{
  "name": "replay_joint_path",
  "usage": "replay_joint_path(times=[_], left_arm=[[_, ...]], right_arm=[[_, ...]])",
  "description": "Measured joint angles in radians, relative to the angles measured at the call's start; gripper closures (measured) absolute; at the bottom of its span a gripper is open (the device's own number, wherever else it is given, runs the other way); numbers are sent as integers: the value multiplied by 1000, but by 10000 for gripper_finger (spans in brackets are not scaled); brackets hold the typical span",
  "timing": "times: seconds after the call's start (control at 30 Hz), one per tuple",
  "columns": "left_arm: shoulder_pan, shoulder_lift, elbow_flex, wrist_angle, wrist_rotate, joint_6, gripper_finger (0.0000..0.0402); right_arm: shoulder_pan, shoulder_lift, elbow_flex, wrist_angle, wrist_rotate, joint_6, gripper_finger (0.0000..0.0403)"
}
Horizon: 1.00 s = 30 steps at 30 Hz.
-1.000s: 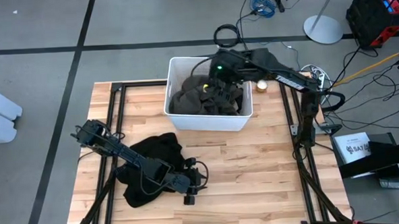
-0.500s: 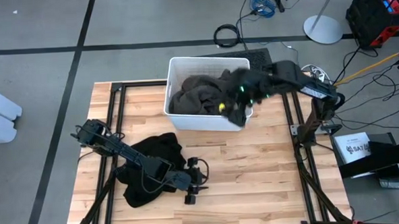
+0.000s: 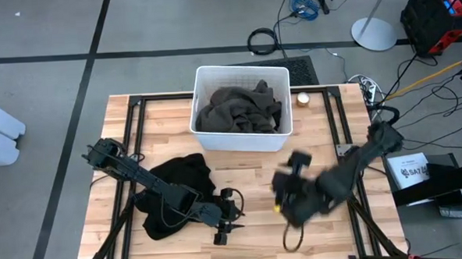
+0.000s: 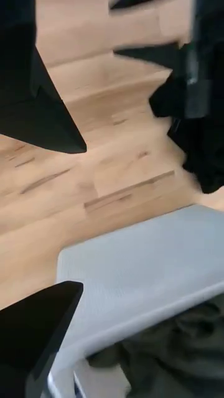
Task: Sort clothes
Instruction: Put the black boxer into the white laundry bin
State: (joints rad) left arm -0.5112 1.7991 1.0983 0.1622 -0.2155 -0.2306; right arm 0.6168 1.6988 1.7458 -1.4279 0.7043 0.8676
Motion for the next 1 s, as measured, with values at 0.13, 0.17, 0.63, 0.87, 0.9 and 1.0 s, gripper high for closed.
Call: replay_joint_path(times=[0.13,0.17,0.63,0.87,0.9,1.0], left_arm=[[-31,-20,102,-190,1,-3,222],[-40,-27,132,-257,-2,-18,222],[-267,-119,411,-1358,-131,-611,222],[-364,-117,383,-1446,-180,-693,222],[-364,-116,383,-1434,-182,-705,222],[-366,-114,383,-1371,-190,-706,222]], right_arm=[[71,0,-286,442,50,28,62],[74,1,-350,577,47,0,62],[100,1,-724,1352,-65,-91,62],[97,1,-730,1356,-58,-69,62],[97,1,-730,1358,-58,-68,62],[97,1,-730,1357,-56,-68,62]])
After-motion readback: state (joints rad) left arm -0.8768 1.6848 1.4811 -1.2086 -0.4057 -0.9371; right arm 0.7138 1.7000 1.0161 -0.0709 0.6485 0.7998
